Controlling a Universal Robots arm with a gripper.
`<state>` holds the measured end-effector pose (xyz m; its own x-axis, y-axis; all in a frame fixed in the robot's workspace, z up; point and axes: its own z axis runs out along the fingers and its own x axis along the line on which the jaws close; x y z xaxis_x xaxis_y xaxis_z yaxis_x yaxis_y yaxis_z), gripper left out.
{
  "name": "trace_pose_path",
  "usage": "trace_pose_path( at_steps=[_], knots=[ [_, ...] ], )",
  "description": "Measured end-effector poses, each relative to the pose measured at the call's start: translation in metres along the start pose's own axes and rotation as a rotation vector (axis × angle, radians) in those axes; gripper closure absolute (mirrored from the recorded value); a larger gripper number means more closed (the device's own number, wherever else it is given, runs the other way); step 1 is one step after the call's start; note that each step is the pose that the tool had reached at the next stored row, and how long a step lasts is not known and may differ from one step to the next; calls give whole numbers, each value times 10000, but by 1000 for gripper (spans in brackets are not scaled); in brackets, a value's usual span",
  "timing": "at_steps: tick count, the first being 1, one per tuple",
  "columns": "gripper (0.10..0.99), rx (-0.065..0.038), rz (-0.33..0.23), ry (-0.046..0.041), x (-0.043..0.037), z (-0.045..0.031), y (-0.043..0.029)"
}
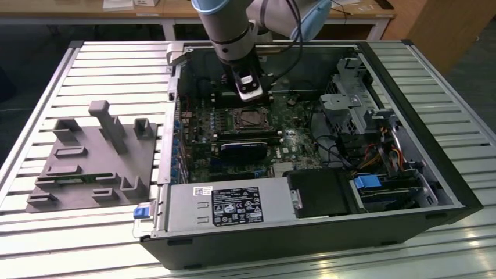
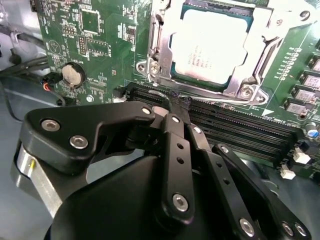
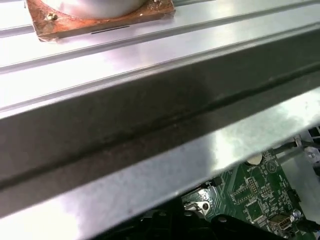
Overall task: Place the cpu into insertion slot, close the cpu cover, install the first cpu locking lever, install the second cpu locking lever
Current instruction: 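Install the first cpu locking lever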
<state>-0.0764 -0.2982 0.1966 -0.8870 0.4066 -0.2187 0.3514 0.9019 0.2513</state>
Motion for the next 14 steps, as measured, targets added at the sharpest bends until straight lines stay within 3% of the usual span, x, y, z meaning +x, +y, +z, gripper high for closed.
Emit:
trace_pose_path(
  at_steps=[5, 14],
  knots=[
    [984, 55, 199, -56, 3, 25, -6],
    [984, 63, 223, -64, 8, 78, -16]
  ],
)
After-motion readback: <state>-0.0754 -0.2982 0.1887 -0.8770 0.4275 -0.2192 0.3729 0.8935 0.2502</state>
